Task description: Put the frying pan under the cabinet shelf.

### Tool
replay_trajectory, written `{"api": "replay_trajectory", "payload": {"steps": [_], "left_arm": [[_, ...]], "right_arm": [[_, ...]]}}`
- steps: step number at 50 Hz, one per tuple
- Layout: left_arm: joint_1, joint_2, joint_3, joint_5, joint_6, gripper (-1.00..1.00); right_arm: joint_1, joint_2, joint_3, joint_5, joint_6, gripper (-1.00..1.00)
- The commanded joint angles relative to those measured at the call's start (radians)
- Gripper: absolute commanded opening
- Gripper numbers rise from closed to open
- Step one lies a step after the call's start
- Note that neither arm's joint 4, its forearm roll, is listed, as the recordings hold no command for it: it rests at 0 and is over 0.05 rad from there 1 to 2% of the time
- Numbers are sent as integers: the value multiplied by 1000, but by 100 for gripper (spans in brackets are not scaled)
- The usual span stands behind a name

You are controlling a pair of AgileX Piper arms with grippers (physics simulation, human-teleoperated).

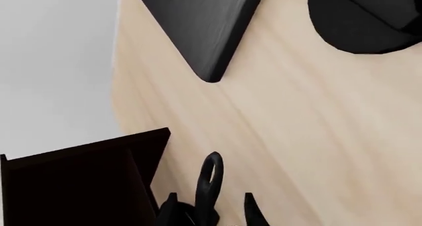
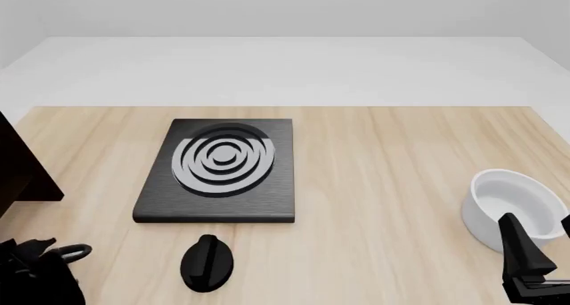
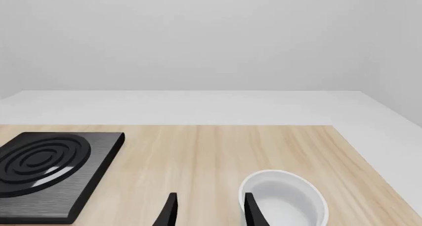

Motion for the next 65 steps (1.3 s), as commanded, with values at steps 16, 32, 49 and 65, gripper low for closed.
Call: {"api": "replay_trajectory", "payload": {"steps": [16, 32, 49, 65], "left_arm": [[-138, -185, 1, 197, -46, 100], [-216, -286, -24, 305, -78, 100], [-348, -400, -209, 483, -165, 100], [-393, -434, -244, 551, -174, 100]], "right_arm": [[0, 0, 0, 0, 0, 100], [0, 0, 0, 0, 0, 100], [0, 0, 0, 0, 0, 100], [0, 0, 0, 0, 0, 100]]}}
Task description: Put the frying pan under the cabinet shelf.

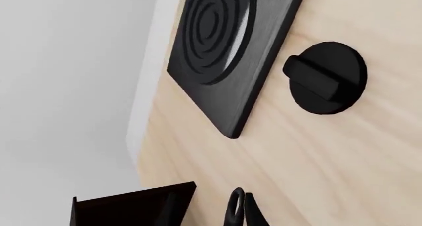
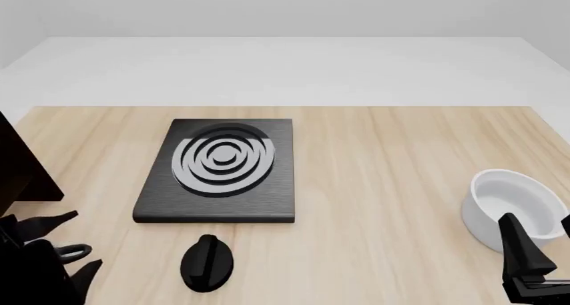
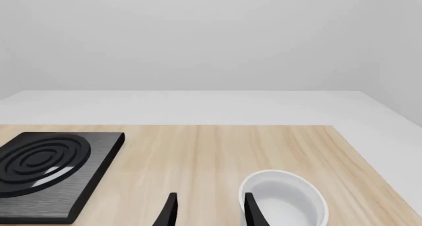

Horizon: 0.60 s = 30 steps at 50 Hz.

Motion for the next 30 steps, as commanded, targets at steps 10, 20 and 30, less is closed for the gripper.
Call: {"api": "replay_trajectory", "payload": {"steps": [10, 20, 30], "left_arm": [[-89, -75, -60, 149, -37, 100], [-175, -98, -105, 224, -77, 100], [-234, -63, -165, 221, -154, 100]], "right_arm": [[0, 0, 0, 0, 0, 100], [0, 0, 0, 0, 0, 100], [0, 0, 0, 0, 0, 100]]}}
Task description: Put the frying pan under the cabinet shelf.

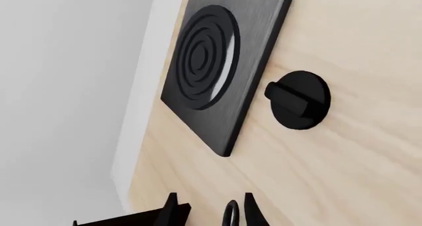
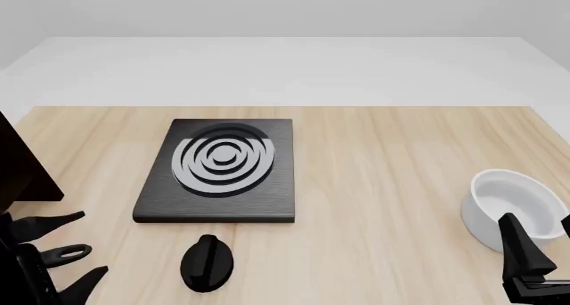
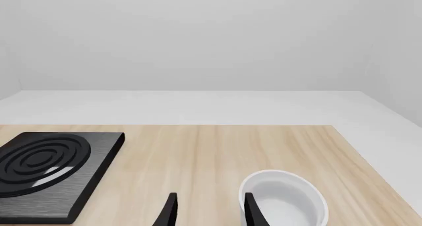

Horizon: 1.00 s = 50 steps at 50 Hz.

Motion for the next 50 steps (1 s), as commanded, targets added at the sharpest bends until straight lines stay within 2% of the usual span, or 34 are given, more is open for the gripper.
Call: {"api": "replay_trajectory", "payload": {"steps": [1, 7, 15, 22, 28, 33, 39, 41, 43, 45, 50], "left_arm": [[-64, 8, -48, 26, -55, 100], [-92, 13, -70, 38, -70, 100], [-152, 14, -41, 45, -93, 100], [-201, 1, -94, 68, -110, 100], [-234, -5, -87, 77, -132, 100], [-259, 13, -78, 60, -157, 100], [-290, 49, -110, 19, -193, 100], [-320, 74, -141, 5, -236, 100], [-319, 73, -124, -3, -224, 100], [-356, 106, -133, -23, -265, 100], [-382, 136, -137, -66, -300, 100]], "right_arm": [[0, 0, 0, 0, 0, 100], [0, 0, 0, 0, 0, 100], [0, 0, 0, 0, 0, 100], [0, 0, 0, 0, 0, 100], [0, 0, 0, 0, 0, 100], [0, 0, 0, 0, 0, 100], [0, 0, 0, 0, 0, 100], [0, 0, 0, 0, 0, 100], [0, 0, 0, 0, 0, 100], [0, 0, 0, 0, 0, 100], [0, -1, 0, 0, 0, 100]]}}
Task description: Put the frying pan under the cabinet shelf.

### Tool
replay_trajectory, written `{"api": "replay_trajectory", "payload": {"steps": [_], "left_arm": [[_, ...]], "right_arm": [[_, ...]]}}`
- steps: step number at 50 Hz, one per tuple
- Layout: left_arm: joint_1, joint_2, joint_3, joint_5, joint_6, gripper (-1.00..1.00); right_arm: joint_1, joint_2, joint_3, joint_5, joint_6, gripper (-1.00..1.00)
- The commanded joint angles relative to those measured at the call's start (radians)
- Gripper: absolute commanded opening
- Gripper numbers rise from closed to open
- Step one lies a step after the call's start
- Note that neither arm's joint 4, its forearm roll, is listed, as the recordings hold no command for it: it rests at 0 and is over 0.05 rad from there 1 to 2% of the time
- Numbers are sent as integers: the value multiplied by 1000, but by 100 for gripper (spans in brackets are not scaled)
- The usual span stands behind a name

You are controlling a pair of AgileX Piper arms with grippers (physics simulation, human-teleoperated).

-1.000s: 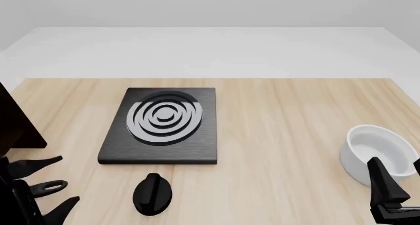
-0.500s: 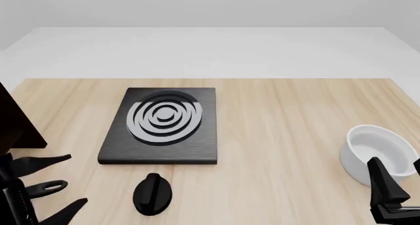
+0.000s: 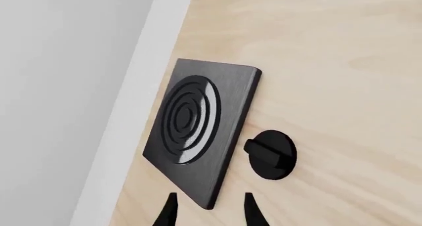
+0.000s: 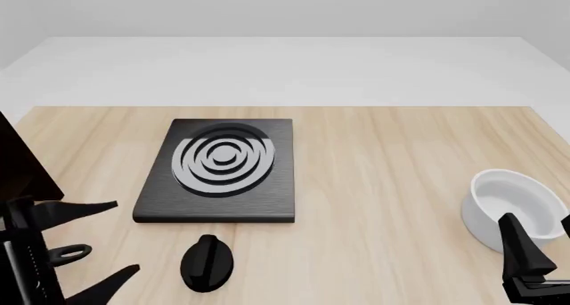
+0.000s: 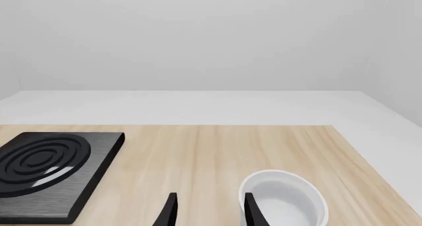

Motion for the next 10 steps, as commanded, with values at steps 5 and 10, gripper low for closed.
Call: {"api": "replay_trajectory", "payload": {"steps": [5, 10], "left_arm": [[-74, 76, -40, -102, -116, 100], [-49, 70, -98, -124, -167, 100]], "right_arm": [[0, 0, 0, 0, 0, 100], [0, 0, 0, 0, 0, 100]]}}
